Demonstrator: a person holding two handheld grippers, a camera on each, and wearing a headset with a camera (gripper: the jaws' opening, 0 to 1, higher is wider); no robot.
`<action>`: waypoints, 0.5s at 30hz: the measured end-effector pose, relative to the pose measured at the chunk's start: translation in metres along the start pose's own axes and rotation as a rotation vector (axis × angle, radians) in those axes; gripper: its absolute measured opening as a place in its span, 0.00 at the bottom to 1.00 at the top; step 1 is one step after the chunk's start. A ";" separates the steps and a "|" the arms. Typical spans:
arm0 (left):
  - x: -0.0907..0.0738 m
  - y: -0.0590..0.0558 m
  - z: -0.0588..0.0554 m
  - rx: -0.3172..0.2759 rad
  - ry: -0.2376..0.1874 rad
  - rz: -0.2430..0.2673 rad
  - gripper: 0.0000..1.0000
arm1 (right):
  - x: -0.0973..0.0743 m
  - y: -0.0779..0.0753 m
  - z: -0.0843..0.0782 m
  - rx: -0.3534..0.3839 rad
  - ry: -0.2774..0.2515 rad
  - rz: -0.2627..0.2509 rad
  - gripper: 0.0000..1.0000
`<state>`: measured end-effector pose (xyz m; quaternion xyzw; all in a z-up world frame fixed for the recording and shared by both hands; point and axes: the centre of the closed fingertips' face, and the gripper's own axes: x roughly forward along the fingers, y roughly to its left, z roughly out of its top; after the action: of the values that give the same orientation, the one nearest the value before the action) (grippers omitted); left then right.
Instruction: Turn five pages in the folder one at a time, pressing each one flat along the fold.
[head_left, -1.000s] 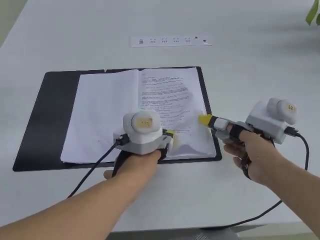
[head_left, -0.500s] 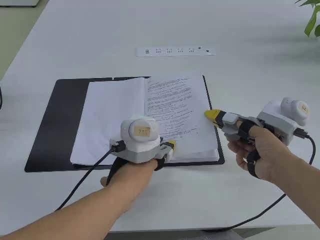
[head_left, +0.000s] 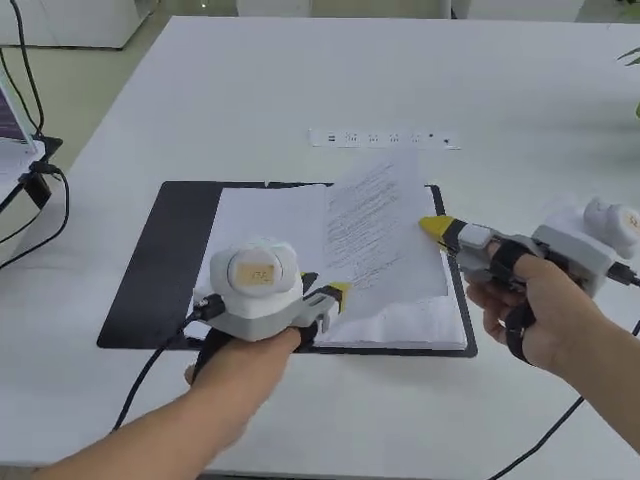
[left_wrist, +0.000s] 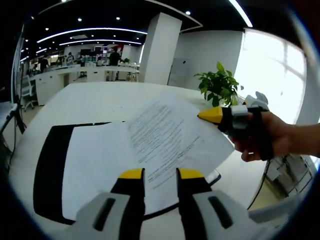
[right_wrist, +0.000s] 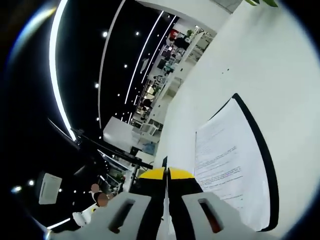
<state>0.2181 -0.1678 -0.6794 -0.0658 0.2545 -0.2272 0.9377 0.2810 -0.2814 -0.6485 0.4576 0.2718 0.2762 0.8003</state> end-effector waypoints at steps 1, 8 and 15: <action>-0.007 0.006 0.004 0.005 -0.011 0.011 0.24 | 0.005 0.007 -0.003 -0.013 0.005 0.002 0.00; -0.045 0.033 0.017 0.000 -0.069 0.040 0.26 | 0.032 0.038 -0.015 -0.076 0.010 -0.010 0.00; -0.075 0.058 0.020 0.018 -0.095 0.071 0.27 | 0.057 0.059 -0.031 -0.136 0.019 -0.048 0.00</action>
<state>0.1932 -0.0813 -0.6425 -0.0591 0.2100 -0.1926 0.9567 0.2881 -0.1984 -0.6209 0.3930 0.2710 0.2789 0.8333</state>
